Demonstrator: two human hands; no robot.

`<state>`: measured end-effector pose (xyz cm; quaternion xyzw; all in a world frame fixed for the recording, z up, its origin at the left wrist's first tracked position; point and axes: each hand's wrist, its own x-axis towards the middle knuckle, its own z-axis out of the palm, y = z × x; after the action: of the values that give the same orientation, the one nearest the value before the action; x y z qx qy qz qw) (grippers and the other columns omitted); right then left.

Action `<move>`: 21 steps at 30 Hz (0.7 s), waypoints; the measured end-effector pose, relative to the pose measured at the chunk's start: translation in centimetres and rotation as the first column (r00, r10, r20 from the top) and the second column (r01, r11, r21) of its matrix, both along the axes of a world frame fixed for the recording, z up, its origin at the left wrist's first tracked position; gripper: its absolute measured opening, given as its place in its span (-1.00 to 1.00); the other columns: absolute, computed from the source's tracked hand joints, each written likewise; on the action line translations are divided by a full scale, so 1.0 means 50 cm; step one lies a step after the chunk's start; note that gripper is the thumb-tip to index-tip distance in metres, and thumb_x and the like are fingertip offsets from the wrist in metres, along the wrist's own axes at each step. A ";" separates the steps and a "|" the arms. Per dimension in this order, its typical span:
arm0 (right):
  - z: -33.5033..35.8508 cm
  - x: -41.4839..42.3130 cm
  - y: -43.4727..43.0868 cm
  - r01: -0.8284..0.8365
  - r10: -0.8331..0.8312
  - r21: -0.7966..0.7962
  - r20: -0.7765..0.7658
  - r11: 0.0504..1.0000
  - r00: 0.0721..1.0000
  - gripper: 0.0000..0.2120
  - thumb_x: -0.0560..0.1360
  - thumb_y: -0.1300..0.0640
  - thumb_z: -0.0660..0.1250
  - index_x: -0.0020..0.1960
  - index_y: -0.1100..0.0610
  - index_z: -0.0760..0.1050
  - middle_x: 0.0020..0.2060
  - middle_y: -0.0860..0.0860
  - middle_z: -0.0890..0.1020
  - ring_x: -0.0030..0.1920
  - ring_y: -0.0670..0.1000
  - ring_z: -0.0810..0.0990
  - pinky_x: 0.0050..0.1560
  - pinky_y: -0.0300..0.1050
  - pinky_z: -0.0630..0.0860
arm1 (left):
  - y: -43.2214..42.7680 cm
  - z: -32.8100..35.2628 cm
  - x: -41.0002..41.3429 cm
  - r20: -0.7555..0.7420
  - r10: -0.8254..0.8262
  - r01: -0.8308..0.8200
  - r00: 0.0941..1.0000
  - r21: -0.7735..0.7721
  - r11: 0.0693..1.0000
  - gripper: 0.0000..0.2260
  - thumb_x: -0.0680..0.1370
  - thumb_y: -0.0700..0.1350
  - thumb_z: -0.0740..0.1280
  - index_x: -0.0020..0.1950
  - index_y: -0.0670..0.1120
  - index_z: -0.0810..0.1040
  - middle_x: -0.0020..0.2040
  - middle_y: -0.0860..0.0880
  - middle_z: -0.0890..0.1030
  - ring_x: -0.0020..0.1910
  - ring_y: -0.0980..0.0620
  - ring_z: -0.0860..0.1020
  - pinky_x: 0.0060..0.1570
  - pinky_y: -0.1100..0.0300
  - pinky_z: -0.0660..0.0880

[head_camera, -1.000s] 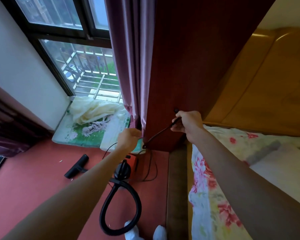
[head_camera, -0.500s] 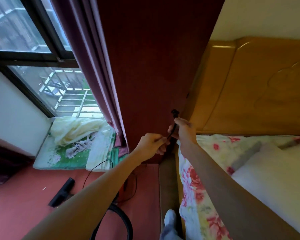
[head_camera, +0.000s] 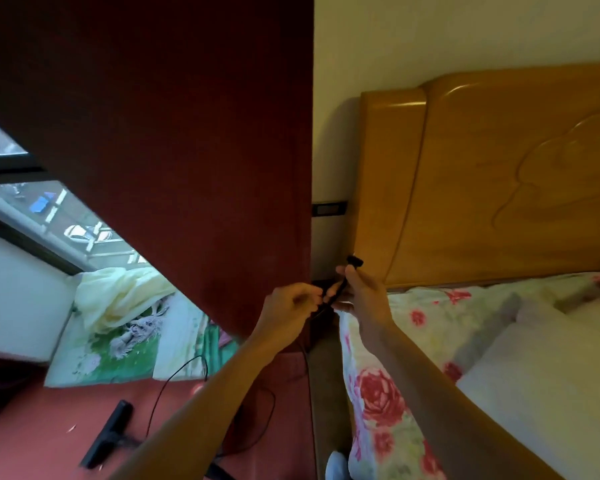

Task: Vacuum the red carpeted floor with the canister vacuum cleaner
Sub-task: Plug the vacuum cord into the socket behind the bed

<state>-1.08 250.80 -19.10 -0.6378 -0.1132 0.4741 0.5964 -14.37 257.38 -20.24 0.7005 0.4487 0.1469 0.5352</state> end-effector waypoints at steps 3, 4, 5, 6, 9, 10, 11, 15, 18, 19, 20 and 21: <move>-0.018 0.035 0.035 0.013 -0.012 -0.015 0.098 1.000 0.995 -0.79 0.66 0.09 0.20 0.04 0.17 0.56 -0.39 0.07 0.62 -0.35 -0.01 0.63 -0.21 -0.14 0.60 | 0.003 -0.034 0.048 0.017 0.044 -0.043 0.999 -0.032 0.999 -0.85 0.57 -0.19 0.34 0.06 -0.03 0.66 -0.10 0.06 0.70 -0.09 0.12 0.66 0.05 0.04 0.61; -0.024 0.047 0.049 0.003 0.000 -0.024 0.141 1.000 0.990 -0.77 0.65 0.09 0.22 0.02 0.22 0.56 -0.40 0.06 0.61 -0.36 -0.02 0.62 -0.20 -0.11 0.59 | 0.006 -0.043 0.064 0.023 0.070 -0.069 0.997 -0.049 0.996 -0.86 0.56 -0.18 0.35 0.05 0.00 0.65 -0.10 0.06 0.70 -0.09 0.12 0.66 0.05 0.01 0.61; -0.032 0.058 0.061 -0.008 0.016 -0.043 0.185 0.999 0.983 -0.75 0.64 0.09 0.24 0.02 0.27 0.57 -0.39 0.06 0.61 -0.36 -0.04 0.60 -0.18 -0.08 0.58 | 0.010 -0.054 0.080 0.027 0.093 -0.091 0.995 -0.073 0.993 -0.88 0.55 -0.15 0.37 0.03 0.02 0.65 -0.10 0.05 0.70 -0.09 0.11 0.67 0.04 -0.02 0.61; -0.041 0.068 0.072 -0.011 0.026 -0.068 0.229 0.998 0.973 -0.73 0.63 0.08 0.26 0.00 0.29 0.57 -0.38 0.04 0.61 -0.37 -0.06 0.58 -0.17 -0.07 0.56 | 0.016 -0.065 0.098 0.027 0.107 -0.104 0.994 -0.095 0.990 -0.90 0.53 -0.13 0.39 0.01 0.04 0.64 -0.10 0.05 0.70 -0.09 0.10 0.67 0.04 -0.04 0.61; -0.067 0.102 0.103 0.003 0.028 -0.099 0.312 0.995 0.950 -0.74 0.64 0.07 0.25 -0.08 0.23 0.56 -0.38 -0.01 0.58 -0.40 -0.15 0.52 -0.33 -0.32 0.45 | 0.039 -0.092 0.156 0.006 0.140 -0.138 0.990 -0.147 0.980 -0.96 0.52 -0.08 0.41 -0.05 0.05 0.62 -0.09 0.05 0.70 -0.07 0.05 0.67 0.04 -0.09 0.60; -0.075 0.114 0.112 0.003 0.033 -0.108 0.332 0.994 0.943 -0.75 0.64 0.08 0.24 -0.09 0.21 0.55 -0.38 -0.01 0.57 -0.40 -0.15 0.51 -0.37 -0.35 0.41 | 0.045 -0.102 0.174 -0.004 0.155 -0.154 0.988 -0.162 0.975 -0.97 0.52 -0.07 0.41 -0.07 0.05 0.62 -0.10 0.04 0.70 -0.07 0.03 0.67 0.05 -0.10 0.60; -0.084 0.128 0.122 -0.001 0.044 -0.123 0.350 0.992 0.936 -0.76 0.65 0.08 0.24 -0.09 0.20 0.54 -0.37 -0.02 0.57 -0.38 -0.13 0.51 -0.37 -0.33 0.41 | 0.049 -0.110 0.191 -0.007 0.170 -0.169 0.985 -0.172 0.971 -0.98 0.52 -0.07 0.41 -0.09 0.06 0.61 -0.10 0.03 0.69 -0.07 0.02 0.67 0.05 -0.10 0.60; -0.115 0.181 0.167 -0.044 0.109 -0.170 0.398 0.984 0.911 -0.74 0.64 0.09 0.24 -0.08 0.25 0.56 -0.33 0.08 0.58 -0.29 0.04 0.55 -0.26 -0.07 0.45 | 0.068 -0.128 0.249 -0.051 0.203 -0.208 0.978 -0.152 0.966 -0.94 0.56 -0.08 0.34 -0.03 -0.01 0.61 -0.09 0.02 0.68 -0.06 0.00 0.65 0.02 0.00 0.59; -0.143 0.214 0.220 -0.074 0.135 -0.158 0.421 0.985 0.897 -0.77 0.64 0.12 0.24 -0.11 0.21 0.54 -0.24 0.32 0.59 -0.19 0.29 0.56 -0.15 0.13 0.51 | 0.095 -0.152 0.294 -0.062 0.221 -0.225 0.973 -0.060 0.973 -0.91 0.58 -0.17 0.28 0.02 -0.07 0.57 -0.08 -0.01 0.65 -0.07 0.00 0.61 -0.12 0.14 0.51; -0.155 0.224 0.241 -0.081 0.132 -0.140 0.410 0.987 0.902 -0.77 0.65 0.13 0.23 -0.15 0.18 0.52 -0.28 0.31 0.56 -0.24 0.29 0.53 -0.20 0.11 0.48 | 0.105 -0.164 0.307 -0.041 0.238 -0.238 0.970 -0.016 0.971 -0.90 0.58 -0.21 0.27 0.02 -0.06 0.55 -0.10 0.01 0.64 -0.09 0.04 0.60 -0.15 0.17 0.49; -0.168 0.237 0.264 -0.089 0.132 -0.123 0.404 0.988 0.905 -0.74 0.65 0.14 0.22 -0.20 0.13 0.48 -0.36 0.22 0.51 -0.33 0.20 0.47 -0.28 0.04 0.41 | 0.115 -0.178 0.320 -0.022 0.262 -0.262 0.965 0.023 0.965 -0.86 0.58 -0.25 0.26 0.02 -0.03 0.53 -0.11 0.05 0.63 -0.12 0.12 0.59 -0.17 0.22 0.49; -0.186 0.249 0.288 -0.102 0.138 -0.109 0.398 0.989 0.907 -0.70 0.66 0.15 0.21 -0.25 0.10 0.43 -0.42 0.11 0.45 -0.39 0.08 0.41 -0.33 -0.03 0.34 | 0.124 -0.195 0.333 -0.011 0.298 -0.298 0.954 0.042 0.954 -0.81 0.57 -0.28 0.25 0.03 0.00 0.53 -0.11 0.09 0.63 -0.13 0.19 0.59 -0.18 0.30 0.49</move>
<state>11.37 265.18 -28.40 -0.7389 -0.2527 0.3720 0.5017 2.30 263.56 -30.01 0.6365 0.5507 0.2289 0.4892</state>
